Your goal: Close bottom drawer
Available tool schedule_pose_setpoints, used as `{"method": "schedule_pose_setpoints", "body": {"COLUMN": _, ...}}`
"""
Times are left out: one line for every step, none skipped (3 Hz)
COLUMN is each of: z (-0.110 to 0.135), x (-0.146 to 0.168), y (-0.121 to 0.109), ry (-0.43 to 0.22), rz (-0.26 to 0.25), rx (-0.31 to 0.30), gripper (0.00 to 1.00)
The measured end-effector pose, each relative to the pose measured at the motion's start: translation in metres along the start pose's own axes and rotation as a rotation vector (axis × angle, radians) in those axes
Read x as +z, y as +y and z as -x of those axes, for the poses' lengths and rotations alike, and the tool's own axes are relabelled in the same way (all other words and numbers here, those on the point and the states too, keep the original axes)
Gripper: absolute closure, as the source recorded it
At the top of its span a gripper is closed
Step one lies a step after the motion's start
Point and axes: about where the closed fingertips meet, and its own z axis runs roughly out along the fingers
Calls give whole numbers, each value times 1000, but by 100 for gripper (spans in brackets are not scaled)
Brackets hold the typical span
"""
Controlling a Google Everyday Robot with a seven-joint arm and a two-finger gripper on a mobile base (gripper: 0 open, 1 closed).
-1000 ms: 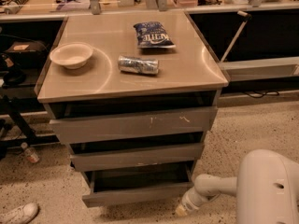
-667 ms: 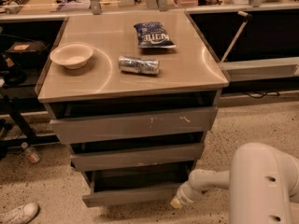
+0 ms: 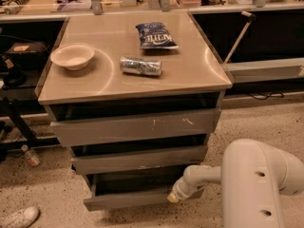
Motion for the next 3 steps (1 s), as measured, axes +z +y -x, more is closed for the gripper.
{"method": "schedule_pose_setpoints", "body": {"z": 10, "x": 7, "y": -7, "ry": -3, "rz": -6, "rx": -8, "gripper": 100}}
{"method": "schedule_pose_setpoints", "body": {"z": 10, "x": 7, "y": -7, "ry": -3, "rz": -6, "rx": -8, "gripper": 81}}
{"method": "schedule_pose_setpoints", "body": {"z": 10, "x": 7, "y": -7, "ry": -3, "rz": -6, "rx": -8, "gripper": 58}}
